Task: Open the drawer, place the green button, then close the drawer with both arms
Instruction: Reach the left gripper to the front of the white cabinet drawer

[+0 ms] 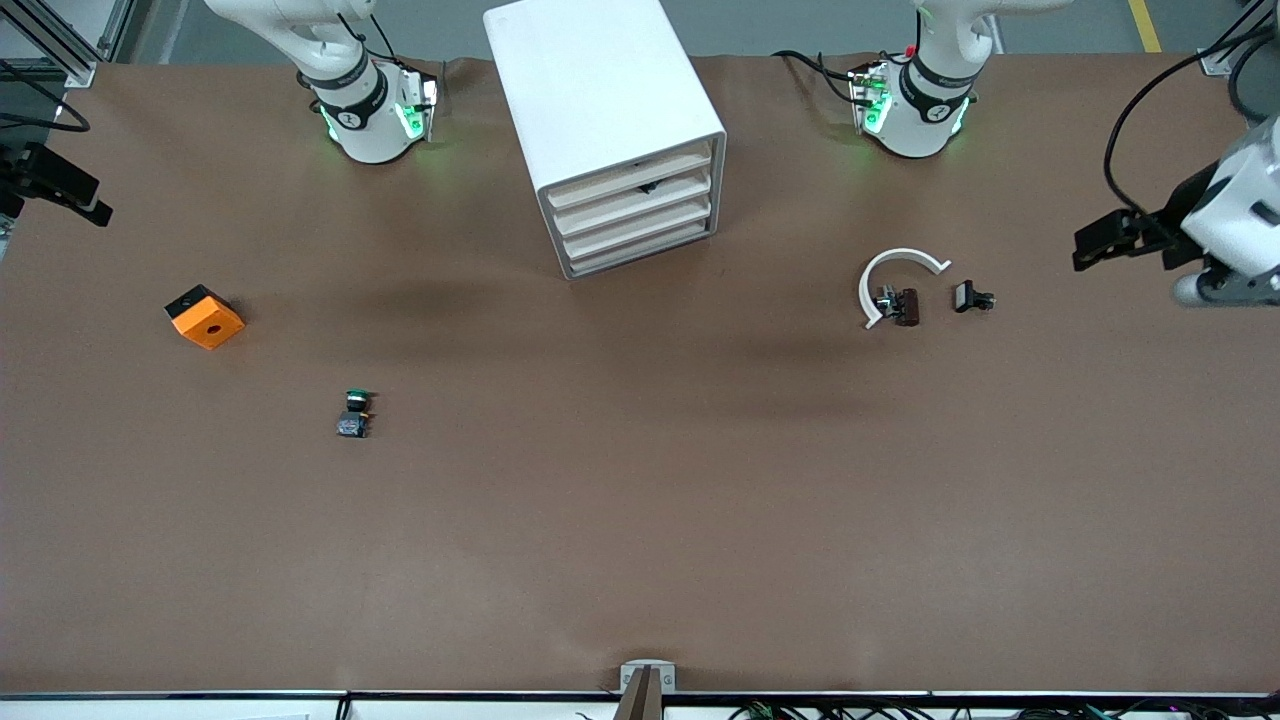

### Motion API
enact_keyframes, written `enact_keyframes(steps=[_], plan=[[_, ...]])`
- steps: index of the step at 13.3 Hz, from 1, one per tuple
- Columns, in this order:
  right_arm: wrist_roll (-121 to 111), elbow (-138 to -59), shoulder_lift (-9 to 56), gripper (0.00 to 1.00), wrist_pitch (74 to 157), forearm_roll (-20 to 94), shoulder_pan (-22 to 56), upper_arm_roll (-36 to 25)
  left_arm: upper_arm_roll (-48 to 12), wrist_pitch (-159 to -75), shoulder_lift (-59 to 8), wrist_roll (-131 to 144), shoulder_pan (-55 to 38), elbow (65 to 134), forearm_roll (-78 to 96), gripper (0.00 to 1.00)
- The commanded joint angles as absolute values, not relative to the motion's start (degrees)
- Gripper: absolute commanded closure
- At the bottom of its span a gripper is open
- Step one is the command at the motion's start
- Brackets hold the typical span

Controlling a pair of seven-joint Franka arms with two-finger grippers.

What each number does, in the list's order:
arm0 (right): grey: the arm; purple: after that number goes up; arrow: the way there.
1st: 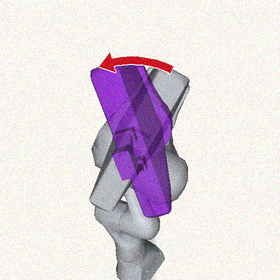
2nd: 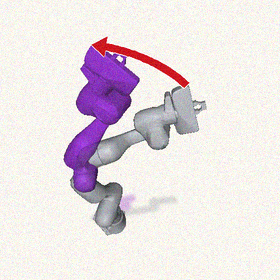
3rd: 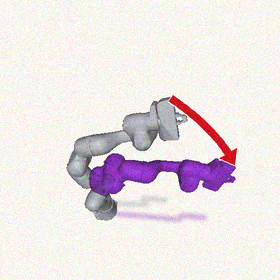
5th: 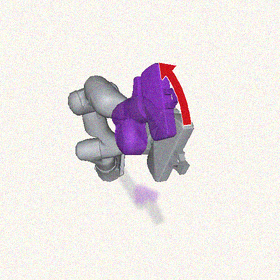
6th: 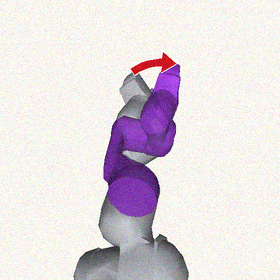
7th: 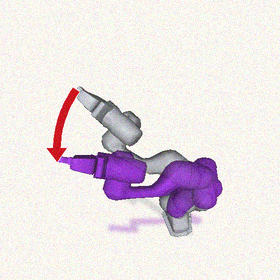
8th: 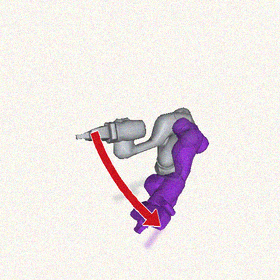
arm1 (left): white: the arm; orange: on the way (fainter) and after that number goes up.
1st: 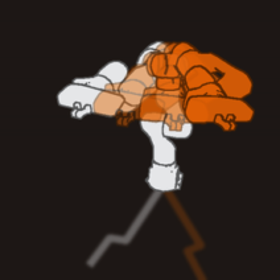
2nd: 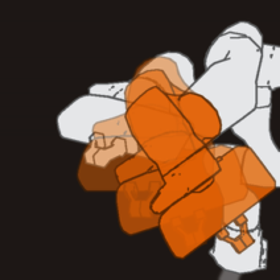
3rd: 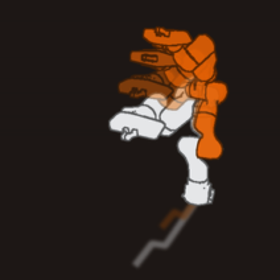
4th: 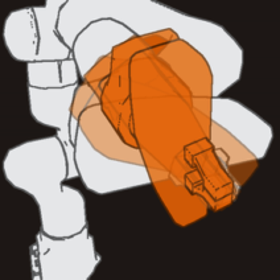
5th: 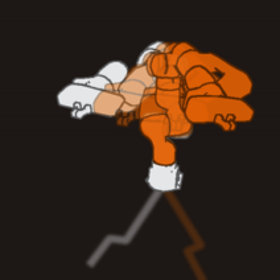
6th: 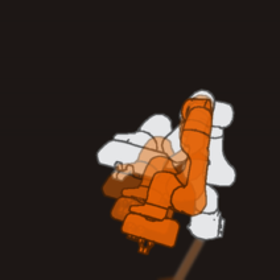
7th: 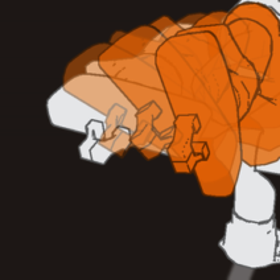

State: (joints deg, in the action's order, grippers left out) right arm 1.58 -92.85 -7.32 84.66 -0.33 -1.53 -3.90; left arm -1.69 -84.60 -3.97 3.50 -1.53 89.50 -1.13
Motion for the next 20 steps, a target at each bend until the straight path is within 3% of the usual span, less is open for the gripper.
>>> enact_keyframes(steps=[1, 10, 16, 20], plan=[[0.71, -94.57, -8.96, 0.0, 85.34, -0.18, -1.23, -3.87, -1.93, -83.5, -8.07, 8.93, -2.11, 87.54, 1.04, 0.0], [-2.55, -94.57, -8.96, 0.0, 85.52, 0.7, -1.23, -3.96, -2.37, -86.92, -27.32, 49.06, -5.36, 83.76, 19.38, 0.0], [-2.55, -94.48, -8.79, 0.0, 85.43, 0.7, -1.32, -3.96, -2.37, -93.85, -34.26, 84.65, -15.0, 82.44, 27.77, 0.0], [-2.38, -90.36, -7.04, 0.0, 83.86, 0.79, -1.4, -3.95, -2.37, -94.31, -36.91, 106.48, -18.9, 82.53, 35.74, 0.0]])
